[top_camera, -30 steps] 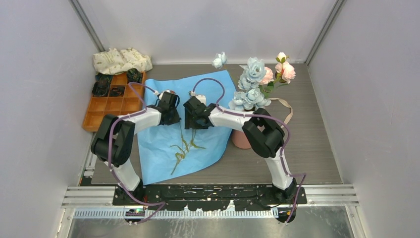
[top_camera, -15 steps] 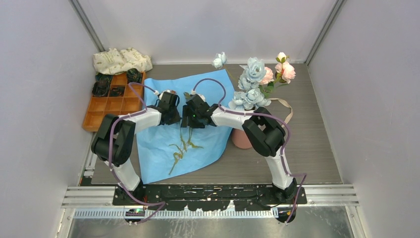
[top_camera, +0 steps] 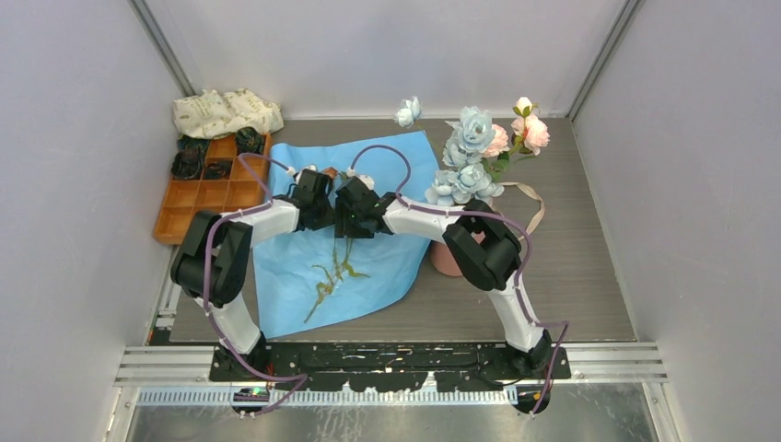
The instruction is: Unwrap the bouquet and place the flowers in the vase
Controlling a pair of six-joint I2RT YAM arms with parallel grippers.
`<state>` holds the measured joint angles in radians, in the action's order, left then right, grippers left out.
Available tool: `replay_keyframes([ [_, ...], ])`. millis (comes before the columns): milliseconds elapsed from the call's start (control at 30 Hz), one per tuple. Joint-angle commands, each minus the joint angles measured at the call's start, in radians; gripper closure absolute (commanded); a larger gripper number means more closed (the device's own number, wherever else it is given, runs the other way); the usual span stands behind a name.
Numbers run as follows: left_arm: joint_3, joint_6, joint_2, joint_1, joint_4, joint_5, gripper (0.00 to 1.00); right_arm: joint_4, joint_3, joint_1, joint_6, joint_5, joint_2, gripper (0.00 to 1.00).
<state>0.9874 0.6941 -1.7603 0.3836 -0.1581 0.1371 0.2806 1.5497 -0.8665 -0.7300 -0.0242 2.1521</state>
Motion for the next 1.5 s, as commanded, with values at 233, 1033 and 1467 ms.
replay_keyframes([
  [233, -0.012, -0.002, -0.040, 0.019, 0.043, -0.046, 0.88, 0.128, 0.095, -0.093, 0.049, -0.105, 0.041, 0.44],
  [1033, -0.078, -0.024, -0.030, 0.020, 0.129, -0.166, 0.89, 0.147, 0.091, -0.117, 0.029, -0.058, 0.050, 0.74],
  [1467, -0.094, -0.031, 0.026, 0.020, 0.103, -0.200, 0.89, 0.151, 0.054, -0.117, 0.044, -0.081, 0.002, 0.99],
])
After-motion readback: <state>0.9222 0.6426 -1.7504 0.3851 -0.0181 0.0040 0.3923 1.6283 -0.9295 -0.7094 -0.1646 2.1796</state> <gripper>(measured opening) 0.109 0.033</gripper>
